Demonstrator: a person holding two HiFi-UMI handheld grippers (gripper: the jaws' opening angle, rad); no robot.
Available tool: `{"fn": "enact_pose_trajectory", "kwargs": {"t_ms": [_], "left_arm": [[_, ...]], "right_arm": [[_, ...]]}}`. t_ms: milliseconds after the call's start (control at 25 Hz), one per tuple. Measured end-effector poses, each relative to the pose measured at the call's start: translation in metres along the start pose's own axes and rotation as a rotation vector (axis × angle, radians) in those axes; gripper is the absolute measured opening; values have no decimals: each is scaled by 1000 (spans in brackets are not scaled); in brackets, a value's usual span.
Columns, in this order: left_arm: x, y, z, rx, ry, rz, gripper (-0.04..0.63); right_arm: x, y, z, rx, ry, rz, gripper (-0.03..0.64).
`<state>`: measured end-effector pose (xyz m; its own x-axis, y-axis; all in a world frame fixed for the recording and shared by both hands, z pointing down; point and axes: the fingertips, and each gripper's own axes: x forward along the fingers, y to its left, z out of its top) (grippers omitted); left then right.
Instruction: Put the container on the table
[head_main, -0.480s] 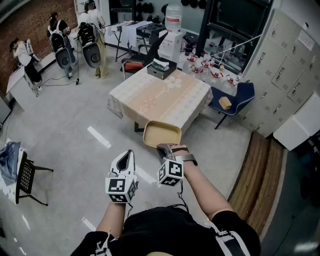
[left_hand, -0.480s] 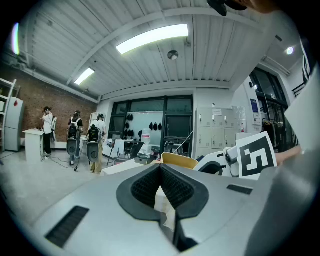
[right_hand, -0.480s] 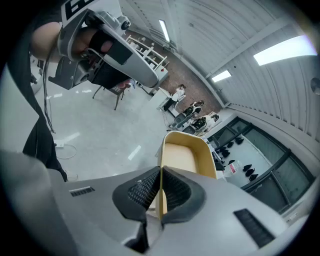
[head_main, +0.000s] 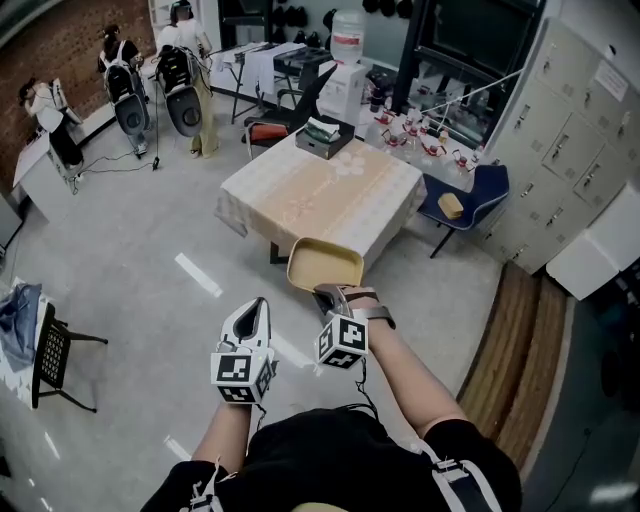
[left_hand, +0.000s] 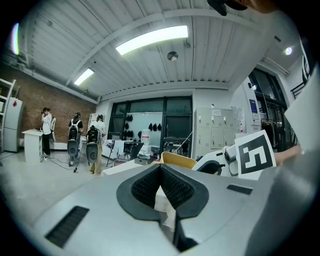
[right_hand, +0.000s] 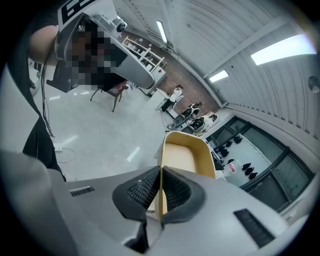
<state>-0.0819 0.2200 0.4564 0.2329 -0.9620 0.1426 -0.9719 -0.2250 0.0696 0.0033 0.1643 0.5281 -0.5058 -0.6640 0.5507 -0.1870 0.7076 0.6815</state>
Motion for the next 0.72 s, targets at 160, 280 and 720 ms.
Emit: {"fn": "enact_pose_trajectory", "kwargs": {"t_ms": [160,280,720], "left_arm": [[1,9,3,4,-9,-26,14],[0,23,3,9,-12,-48,14],[13,57,-3,16,-4,-100,14]], "right_arm": [[6,-1,9,6,12,-11,29],[13,-1,20,16,26,-28,29],[45,-5,36,34,70,-78,29]]}}
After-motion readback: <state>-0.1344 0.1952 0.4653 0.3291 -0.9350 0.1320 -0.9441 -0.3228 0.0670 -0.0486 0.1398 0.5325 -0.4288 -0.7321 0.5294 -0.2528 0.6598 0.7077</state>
